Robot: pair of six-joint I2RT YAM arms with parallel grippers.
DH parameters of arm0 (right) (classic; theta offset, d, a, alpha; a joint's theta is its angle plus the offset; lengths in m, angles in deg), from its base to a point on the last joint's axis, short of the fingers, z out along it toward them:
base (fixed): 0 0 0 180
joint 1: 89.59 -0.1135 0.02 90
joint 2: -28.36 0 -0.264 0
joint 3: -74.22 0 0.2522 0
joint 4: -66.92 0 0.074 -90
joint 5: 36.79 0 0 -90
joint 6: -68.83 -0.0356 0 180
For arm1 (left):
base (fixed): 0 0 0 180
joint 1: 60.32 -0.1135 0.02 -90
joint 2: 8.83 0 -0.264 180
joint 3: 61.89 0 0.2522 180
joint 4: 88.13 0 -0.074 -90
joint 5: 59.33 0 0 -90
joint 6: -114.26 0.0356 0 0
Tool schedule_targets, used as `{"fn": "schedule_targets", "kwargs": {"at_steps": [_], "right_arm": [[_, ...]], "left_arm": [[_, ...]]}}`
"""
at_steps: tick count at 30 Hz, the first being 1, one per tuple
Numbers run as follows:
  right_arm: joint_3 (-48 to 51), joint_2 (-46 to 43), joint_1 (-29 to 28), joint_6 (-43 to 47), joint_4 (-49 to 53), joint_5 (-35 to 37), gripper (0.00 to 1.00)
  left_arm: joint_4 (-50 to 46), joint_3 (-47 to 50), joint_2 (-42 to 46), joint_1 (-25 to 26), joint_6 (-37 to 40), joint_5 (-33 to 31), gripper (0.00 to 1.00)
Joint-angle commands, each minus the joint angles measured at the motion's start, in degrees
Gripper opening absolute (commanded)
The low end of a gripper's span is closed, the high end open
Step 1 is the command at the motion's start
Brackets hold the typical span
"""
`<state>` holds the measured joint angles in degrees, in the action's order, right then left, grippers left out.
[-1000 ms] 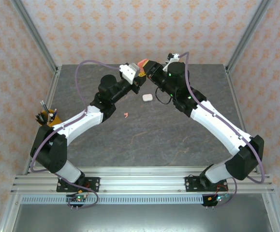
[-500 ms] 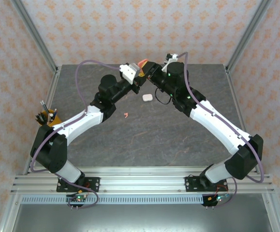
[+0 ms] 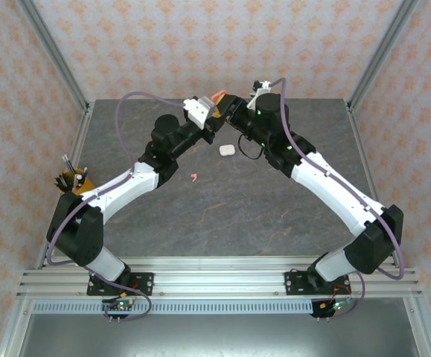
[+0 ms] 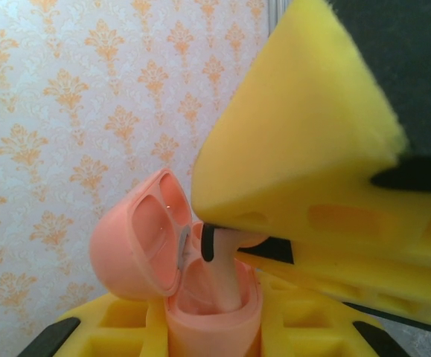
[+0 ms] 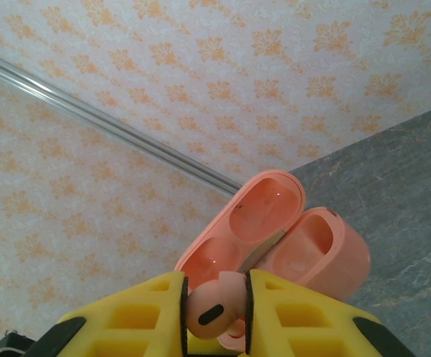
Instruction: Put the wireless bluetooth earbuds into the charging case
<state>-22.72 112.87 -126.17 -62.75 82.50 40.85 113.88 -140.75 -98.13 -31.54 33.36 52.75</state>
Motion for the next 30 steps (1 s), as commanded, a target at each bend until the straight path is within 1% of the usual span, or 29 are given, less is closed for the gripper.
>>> {"fn": "schedule_targets", "kwargs": {"at_steps": [1, 5, 12, 16, 19, 20, 21, 22, 30], "right_arm": [[-1.9, 1.6, -0.5, 3.5, 4.7, -2.5, 0.25], [-2.5, 2.1, -0.5, 3.9, 6.2, -1.2, 0.27], [-3.5, 3.2, -0.3, 3.4, 7.7, 0.9, 0.35], [-3.8, 3.1, 0.0, 3.0, 8.4, 1.7, 0.36], [-3.8, 3.1, 0.2, 2.8, 8.7, 2.1, 0.39], [-3.9, 3.0, 0.2, 2.8, 8.9, 2.4, 0.41], [-3.9, 2.9, 0.2, 2.7, 9.1, 2.7, 0.46], [-4.0, 2.9, 0.3, 2.7, 9.3, 2.8, 0.48], [-4.4, 2.3, 0.9, 2.6, 10.3, 3.7, 0.51]], "left_arm": [[2.8, -2.9, 1.3, 0.2, 0.4, 1.0, 0.00], [2.8, -2.6, 1.5, 0.2, 0.3, 1.3, 0.00], [3.0, -1.7, 2.3, 0.2, 0.2, 1.8, 0.00], [3.1, -1.1, 2.8, 0.2, 0.2, 1.8, 0.00], [3.2, -0.9, 2.9, 0.3, 0.2, 1.8, 0.00], [3.2, -0.8, 3.0, 0.3, 0.2, 1.7, 0.00], [3.3, -0.7, 3.1, 0.3, 0.3, 1.6, 0.00], [3.4, -0.6, 3.1, 0.2, 0.2, 1.6, 0.00], [3.7, 0.2, 3.3, 0.2, -0.2, 1.5, 0.00]]}}
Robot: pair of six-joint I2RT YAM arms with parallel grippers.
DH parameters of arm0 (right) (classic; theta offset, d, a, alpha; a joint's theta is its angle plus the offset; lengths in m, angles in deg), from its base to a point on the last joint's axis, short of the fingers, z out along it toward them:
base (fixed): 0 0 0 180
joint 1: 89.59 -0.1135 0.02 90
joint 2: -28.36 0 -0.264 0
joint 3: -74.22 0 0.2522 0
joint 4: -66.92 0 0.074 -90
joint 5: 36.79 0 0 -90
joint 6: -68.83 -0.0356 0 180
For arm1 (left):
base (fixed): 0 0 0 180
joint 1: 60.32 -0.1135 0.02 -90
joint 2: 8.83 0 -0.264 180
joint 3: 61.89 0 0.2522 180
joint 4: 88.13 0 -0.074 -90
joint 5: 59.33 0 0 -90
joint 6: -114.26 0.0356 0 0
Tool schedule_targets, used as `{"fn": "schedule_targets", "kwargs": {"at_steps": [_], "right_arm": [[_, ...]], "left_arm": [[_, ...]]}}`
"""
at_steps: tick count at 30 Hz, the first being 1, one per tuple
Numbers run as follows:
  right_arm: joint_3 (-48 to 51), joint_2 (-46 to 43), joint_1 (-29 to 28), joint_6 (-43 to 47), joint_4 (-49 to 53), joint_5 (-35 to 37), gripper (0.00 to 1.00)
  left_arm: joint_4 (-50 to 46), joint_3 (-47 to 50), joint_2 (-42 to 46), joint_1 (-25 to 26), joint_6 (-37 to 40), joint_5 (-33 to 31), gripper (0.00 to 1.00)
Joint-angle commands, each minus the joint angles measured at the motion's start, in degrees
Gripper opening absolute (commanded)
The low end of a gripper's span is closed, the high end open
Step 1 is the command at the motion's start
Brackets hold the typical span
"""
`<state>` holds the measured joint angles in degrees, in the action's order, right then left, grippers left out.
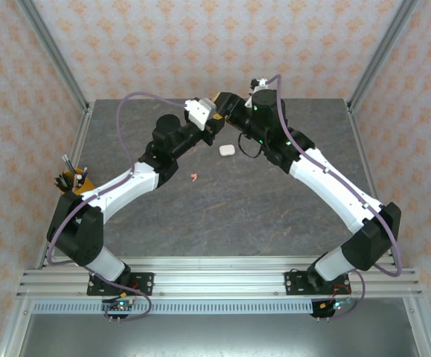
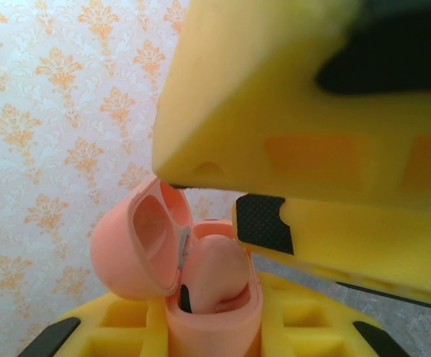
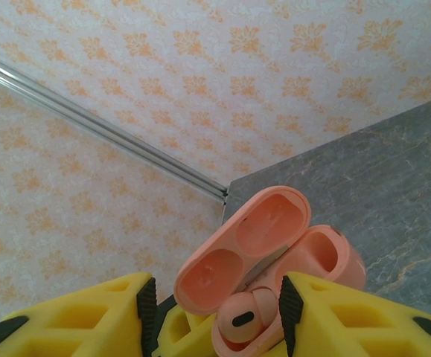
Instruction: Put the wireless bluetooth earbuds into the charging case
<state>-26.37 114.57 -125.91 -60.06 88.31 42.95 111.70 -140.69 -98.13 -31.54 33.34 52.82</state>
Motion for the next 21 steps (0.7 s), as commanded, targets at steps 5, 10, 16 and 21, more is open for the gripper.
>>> {"fn": "schedule_targets", "kwargs": {"at_steps": [5, 10, 16, 21], "right_arm": [[-0.8, -2.0, 0.9, -0.2, 5.0, 1.3, 0.60], [0.4, -7.4, 1.3, 0.0, 8.6, 3.4, 0.65], [4.1, -10.2, 2.3, 0.6, 18.9, 6.4, 0.67], [5.7, -3.5, 2.4, 1.8, 25.2, 3.8, 0.66]], "left_arm": [[5.5, 1.3, 3.9, 0.3, 0.2, 0.5, 0.00], [6.0, 4.8, 5.5, 0.1, 0.6, -3.8, 0.00], [6.0, 10.6, 10.6, -2.4, 1.0, -6.4, 0.00], [5.1, 15.8, 16.8, -6.4, 0.6, -8.1, 0.00]]}}
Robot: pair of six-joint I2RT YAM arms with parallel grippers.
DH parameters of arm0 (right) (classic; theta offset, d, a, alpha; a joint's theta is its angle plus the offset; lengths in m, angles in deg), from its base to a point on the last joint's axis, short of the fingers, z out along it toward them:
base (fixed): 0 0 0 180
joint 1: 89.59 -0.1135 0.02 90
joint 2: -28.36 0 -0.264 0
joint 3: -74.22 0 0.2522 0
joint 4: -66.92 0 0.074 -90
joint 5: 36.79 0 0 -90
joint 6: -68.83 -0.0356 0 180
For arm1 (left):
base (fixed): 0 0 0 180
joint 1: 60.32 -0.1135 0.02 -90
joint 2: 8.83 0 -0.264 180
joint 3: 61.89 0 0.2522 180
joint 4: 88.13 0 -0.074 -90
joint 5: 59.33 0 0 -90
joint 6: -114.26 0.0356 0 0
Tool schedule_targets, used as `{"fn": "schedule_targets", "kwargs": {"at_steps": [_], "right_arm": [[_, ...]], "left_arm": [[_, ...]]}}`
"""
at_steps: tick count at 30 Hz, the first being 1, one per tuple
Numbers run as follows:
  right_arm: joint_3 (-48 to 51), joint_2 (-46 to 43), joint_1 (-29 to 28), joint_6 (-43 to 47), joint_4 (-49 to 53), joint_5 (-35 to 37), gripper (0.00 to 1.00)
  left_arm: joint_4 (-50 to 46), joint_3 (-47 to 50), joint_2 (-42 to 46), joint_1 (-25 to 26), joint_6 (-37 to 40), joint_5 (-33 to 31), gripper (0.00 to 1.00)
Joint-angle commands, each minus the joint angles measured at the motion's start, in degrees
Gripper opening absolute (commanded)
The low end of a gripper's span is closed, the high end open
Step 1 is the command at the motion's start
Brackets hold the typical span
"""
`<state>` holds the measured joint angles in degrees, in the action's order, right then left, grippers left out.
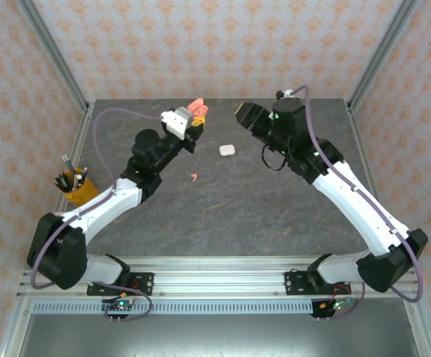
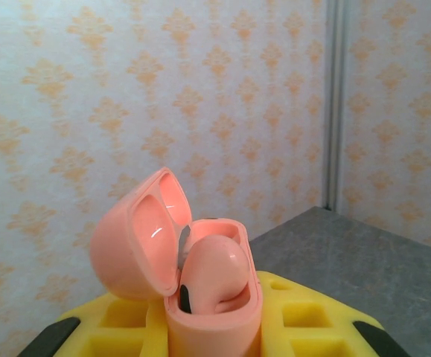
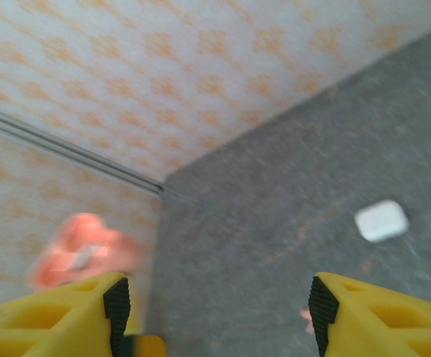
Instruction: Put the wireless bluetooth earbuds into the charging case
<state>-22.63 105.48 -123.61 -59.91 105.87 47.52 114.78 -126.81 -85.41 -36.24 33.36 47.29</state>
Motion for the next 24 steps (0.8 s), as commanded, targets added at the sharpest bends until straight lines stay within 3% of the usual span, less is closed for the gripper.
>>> {"fn": "schedule_targets", "kwargs": {"at_steps": [1, 7, 15, 24], "right_arm": [[1.3, 7.8, 0.1, 1.6, 8.8, -1.7, 0.66], [-8.7, 26.6, -2.5, 4.7, 15.6, -6.2, 0.65], [-36.2, 53.1, -7.8, 7.5, 31.1, -3.5, 0.63], [-51.8, 65.7, -10.6, 6.7, 39.2, -1.4, 0.62]], "left_arm": [[1.7, 2.8, 5.1, -2.5, 0.5, -3.0, 0.00], [1.4, 7.7, 10.6, -7.0, -0.9, -6.3, 0.00], [1.5, 9.1, 12.8, -10.8, -2.5, -10.1, 0.00], [3.0, 9.6, 13.5, -13.2, -3.8, -10.0, 0.00]]}}
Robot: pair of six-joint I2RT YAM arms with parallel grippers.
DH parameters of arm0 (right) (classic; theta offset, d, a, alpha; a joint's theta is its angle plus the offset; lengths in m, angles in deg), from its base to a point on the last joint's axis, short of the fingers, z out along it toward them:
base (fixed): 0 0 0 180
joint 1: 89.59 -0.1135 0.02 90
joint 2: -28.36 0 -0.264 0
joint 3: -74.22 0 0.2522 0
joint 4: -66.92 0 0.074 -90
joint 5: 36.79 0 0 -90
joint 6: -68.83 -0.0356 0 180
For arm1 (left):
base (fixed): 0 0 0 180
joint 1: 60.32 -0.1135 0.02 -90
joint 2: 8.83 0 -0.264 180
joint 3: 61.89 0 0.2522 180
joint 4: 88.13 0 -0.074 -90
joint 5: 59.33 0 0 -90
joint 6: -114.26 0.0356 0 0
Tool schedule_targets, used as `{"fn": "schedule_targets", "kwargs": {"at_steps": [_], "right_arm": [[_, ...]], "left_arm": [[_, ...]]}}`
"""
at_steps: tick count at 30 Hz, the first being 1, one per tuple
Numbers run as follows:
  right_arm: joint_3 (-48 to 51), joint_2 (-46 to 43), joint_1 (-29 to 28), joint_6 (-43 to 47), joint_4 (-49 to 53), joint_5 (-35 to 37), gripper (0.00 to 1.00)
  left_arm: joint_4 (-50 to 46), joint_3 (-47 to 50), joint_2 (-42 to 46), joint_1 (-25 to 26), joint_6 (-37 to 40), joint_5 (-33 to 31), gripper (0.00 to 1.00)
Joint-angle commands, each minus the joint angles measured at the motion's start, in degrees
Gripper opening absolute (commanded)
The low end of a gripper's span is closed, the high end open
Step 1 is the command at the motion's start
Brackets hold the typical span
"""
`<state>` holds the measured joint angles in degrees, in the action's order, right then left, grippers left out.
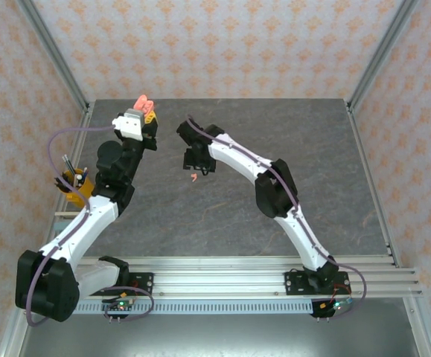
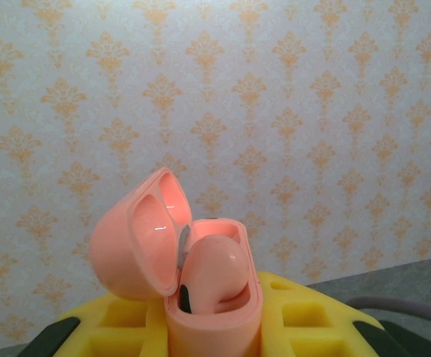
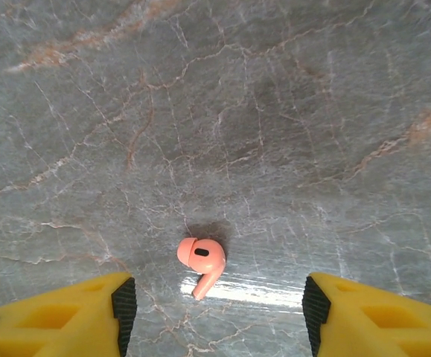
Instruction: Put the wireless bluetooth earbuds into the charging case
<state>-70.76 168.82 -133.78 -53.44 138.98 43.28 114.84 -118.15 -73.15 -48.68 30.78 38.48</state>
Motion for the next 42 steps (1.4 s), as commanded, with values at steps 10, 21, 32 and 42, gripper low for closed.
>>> {"fn": "schedule_targets", "kwargs": {"at_steps": [10, 21, 32, 42], "right_arm": [[-7.2, 6.5, -2.0, 0.6, 5.4, 4.1, 0.59], [-10.7, 10.1, -2.4, 0.2, 6.4, 6.1, 0.53], [-13.7, 12.4, -3.8, 0.7, 10.0, 9.9, 0.48], [-13.7, 13.4, -4.4, 0.2, 10.6, 10.0, 0.41]], "left_arm": [[3.0, 1.4, 1.7, -1.4, -1.7, -0.4, 0.00], [4.1, 2.6, 1.7, -1.4, -2.5, -0.2, 0.00], [5.1, 3.1, 1.6, -1.4, -3.4, 0.0, 0.00], [5.2, 3.3, 1.8, -1.4, -3.5, -0.1, 0.00]]}}
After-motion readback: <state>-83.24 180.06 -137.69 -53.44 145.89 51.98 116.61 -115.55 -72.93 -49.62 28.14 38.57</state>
